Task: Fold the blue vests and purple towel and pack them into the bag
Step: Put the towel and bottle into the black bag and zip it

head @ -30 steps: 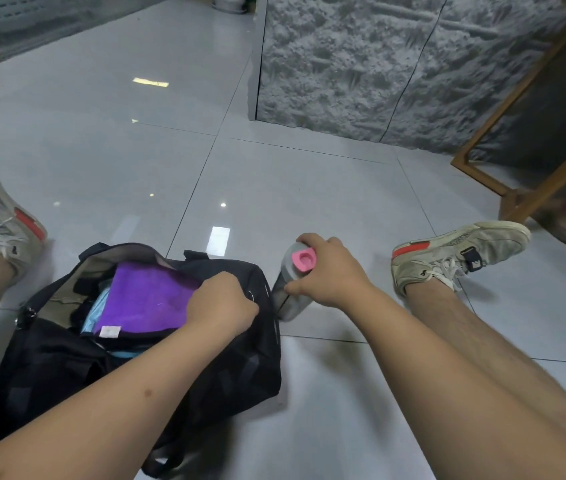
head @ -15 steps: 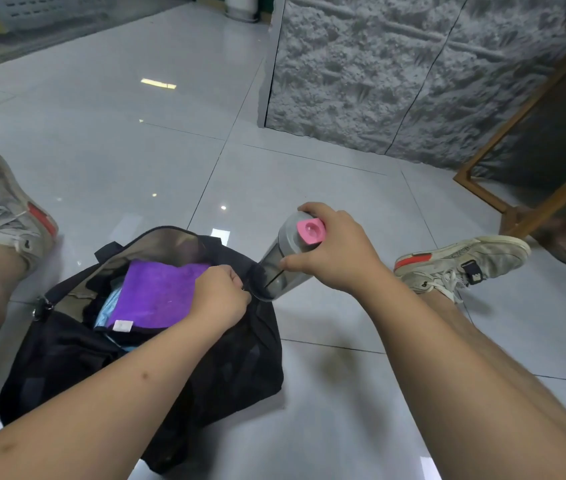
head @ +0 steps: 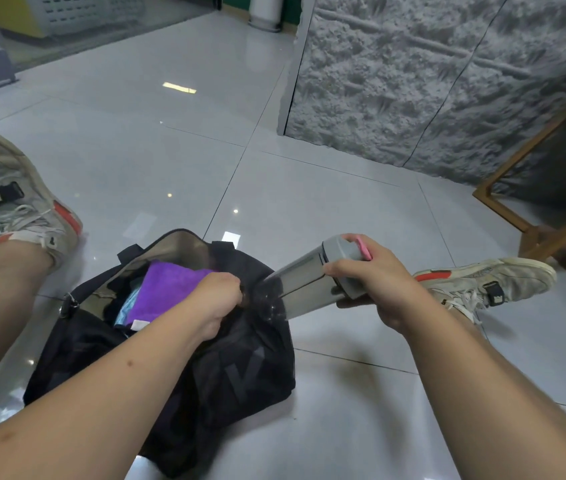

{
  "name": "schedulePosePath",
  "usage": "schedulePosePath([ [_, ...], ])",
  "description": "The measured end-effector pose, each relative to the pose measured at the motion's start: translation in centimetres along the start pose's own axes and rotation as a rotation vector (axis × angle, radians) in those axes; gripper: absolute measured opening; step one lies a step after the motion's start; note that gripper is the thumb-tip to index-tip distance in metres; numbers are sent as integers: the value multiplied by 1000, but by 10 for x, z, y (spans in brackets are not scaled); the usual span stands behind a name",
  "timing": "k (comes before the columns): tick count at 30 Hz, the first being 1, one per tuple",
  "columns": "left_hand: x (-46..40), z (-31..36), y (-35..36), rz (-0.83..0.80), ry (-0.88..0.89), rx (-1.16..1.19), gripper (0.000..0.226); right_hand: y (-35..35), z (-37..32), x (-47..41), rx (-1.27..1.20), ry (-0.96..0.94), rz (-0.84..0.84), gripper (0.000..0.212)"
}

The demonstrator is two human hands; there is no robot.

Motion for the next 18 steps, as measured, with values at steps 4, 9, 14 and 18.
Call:
schedulePosePath([
  [4,-5,-2,-9,-67,-126,90,30,-2,16,-6,-132,85,-38,32],
  [9,-7,-4,-8,-102,-115,151,37,1,37,-13,-207,206,-48,30],
  [14,-13,-3,-7,21,160,-56,38,4,37,-11,-28,151,13,37],
  [18,-6,3,0,47,359,-366,33,0,25,-10,-35,115,33,37],
])
Point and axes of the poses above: each hand's wrist, its own x-axis away from the middle knuckle, its own y-axis out of the palm, z = x × y, the point moved 1 cm from there along -x, towards the middle knuckle, and after that the axes turned 5 degrees about x, right-handed, at the moved point
